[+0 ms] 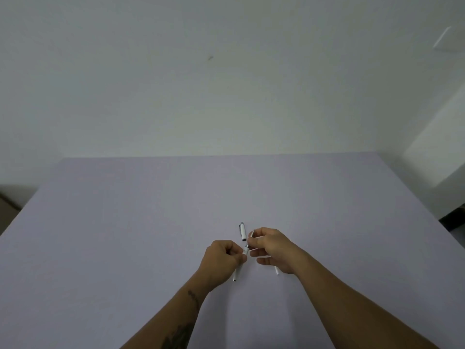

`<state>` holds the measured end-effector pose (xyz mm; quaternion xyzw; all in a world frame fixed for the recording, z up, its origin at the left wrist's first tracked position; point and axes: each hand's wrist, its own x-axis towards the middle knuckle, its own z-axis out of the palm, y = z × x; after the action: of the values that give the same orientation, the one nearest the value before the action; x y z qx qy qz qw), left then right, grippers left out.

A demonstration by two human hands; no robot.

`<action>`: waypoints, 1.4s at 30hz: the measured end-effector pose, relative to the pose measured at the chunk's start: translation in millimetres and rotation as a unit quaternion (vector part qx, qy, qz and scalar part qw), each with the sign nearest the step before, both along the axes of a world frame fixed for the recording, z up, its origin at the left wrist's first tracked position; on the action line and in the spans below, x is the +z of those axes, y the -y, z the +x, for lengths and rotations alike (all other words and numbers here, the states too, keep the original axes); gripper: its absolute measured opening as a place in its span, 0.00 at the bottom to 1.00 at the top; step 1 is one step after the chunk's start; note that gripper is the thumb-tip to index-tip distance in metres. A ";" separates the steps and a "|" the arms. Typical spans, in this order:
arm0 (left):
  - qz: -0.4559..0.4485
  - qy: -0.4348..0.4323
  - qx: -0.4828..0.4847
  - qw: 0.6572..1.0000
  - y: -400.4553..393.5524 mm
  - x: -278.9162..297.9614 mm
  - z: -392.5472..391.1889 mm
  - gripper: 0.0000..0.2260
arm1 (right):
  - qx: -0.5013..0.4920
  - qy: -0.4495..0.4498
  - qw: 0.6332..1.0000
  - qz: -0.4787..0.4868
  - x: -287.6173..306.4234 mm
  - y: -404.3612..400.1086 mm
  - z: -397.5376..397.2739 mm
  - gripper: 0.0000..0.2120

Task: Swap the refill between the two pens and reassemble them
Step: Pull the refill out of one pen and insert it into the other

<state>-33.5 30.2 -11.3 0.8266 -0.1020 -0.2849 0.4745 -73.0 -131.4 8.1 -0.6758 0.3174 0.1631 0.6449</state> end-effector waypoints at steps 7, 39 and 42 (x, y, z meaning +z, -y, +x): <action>0.004 -0.003 -0.001 1.000 2.2 2.6 0.5 0.03 | -0.001 0.011 1.000 -0.010 -1.0 2.6 -0.4 0.05; 0.015 -0.010 -0.005 1.000 2.6 -0.9 -5.7 0.06 | -0.041 0.022 0.999 0.009 -1.6 2.1 -7.7 0.08; 0.017 -0.019 -0.001 1.000 0.7 -4.0 -5.0 0.04 | -0.071 0.025 0.997 0.004 -2.5 5.1 -3.6 0.07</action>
<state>-38.4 29.5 -15.3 0.8289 -0.0889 -0.3029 0.4618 -76.6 -136.5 5.6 -0.6529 0.3471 0.1014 0.6655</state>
